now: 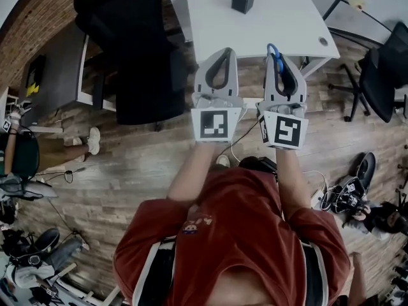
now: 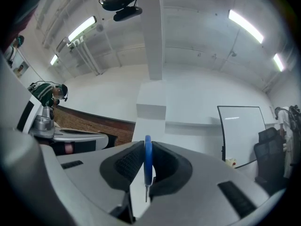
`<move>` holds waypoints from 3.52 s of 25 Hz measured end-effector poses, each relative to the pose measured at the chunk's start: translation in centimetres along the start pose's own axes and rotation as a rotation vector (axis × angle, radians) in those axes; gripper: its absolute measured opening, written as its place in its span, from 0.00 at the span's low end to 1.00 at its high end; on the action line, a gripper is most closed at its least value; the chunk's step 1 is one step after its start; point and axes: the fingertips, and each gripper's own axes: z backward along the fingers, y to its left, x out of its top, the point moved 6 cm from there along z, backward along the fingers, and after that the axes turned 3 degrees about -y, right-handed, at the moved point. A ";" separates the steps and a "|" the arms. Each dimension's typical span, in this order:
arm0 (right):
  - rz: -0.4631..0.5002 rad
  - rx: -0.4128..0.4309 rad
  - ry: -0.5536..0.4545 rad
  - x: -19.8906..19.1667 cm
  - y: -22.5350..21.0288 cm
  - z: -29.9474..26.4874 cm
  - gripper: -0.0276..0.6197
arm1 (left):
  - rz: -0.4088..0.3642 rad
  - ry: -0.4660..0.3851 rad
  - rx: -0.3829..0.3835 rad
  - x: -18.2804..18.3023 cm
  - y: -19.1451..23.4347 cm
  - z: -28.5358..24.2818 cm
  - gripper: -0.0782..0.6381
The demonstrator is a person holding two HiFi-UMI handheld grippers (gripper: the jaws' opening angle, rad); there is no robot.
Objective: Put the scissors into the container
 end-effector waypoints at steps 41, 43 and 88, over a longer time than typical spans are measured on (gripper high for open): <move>-0.151 0.058 -0.024 -10.7 -17.8 -15.9 0.12 | -0.057 0.025 0.044 -8.7 -6.3 -23.8 0.13; -0.159 0.065 -0.016 -11.4 -18.8 -16.7 0.12 | -0.065 0.032 0.051 -9.2 -6.6 -24.9 0.13; -0.141 0.159 0.015 -17.3 -16.4 -36.4 0.12 | -0.055 0.064 0.119 -15.8 6.9 -38.2 0.13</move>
